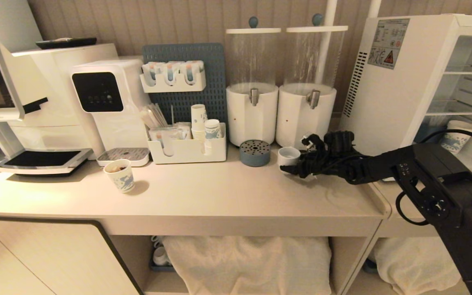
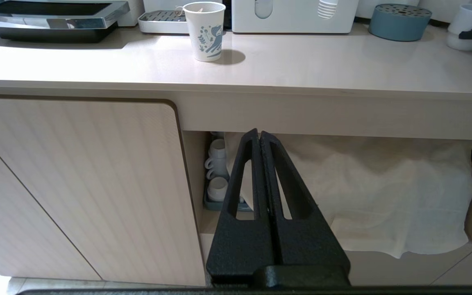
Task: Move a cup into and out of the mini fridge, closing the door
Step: Put the ceramic cup in the freezer
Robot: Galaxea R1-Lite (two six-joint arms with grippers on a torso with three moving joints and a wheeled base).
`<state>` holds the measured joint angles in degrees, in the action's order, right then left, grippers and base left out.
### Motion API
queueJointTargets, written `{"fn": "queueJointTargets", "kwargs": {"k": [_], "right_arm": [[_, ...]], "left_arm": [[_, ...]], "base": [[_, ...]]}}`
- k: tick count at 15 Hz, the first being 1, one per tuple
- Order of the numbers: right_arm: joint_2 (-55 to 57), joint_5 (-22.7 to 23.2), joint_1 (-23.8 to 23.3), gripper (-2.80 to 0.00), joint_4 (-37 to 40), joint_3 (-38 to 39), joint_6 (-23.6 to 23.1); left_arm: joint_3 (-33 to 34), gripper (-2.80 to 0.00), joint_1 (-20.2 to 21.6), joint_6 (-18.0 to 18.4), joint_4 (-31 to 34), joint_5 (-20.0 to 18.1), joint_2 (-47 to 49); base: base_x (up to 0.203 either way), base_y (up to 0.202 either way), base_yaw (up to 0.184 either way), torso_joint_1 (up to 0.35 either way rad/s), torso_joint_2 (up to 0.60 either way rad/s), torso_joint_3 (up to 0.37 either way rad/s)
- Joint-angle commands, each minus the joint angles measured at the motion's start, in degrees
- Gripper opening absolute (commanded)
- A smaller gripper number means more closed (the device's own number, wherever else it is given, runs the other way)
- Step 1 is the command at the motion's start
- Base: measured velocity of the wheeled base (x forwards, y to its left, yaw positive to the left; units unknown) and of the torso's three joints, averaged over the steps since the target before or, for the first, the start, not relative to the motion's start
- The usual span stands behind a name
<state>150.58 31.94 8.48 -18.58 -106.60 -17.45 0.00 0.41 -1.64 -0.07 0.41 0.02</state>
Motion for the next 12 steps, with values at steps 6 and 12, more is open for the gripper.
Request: {"fn": "queueJointTargets", "kwargs": {"k": [6,12], "right_arm": [[-0.82,0.40,0.04,-2.80,0.41,0.36,1.28],[-6.81,0.94,0.04,-2.80,0.48,5.38,1.29]], "left_arm": [[0.00,-2.80,0.02,-0.03,0.07,0.03,0.06],[0.00,-2.80,0.02,0.01,0.02,-0.01,0.06]], "base": [[0.000,0.000,0.000,0.000,0.00,0.000],[0.000,0.000,0.000,0.000,0.00,0.000]]}}
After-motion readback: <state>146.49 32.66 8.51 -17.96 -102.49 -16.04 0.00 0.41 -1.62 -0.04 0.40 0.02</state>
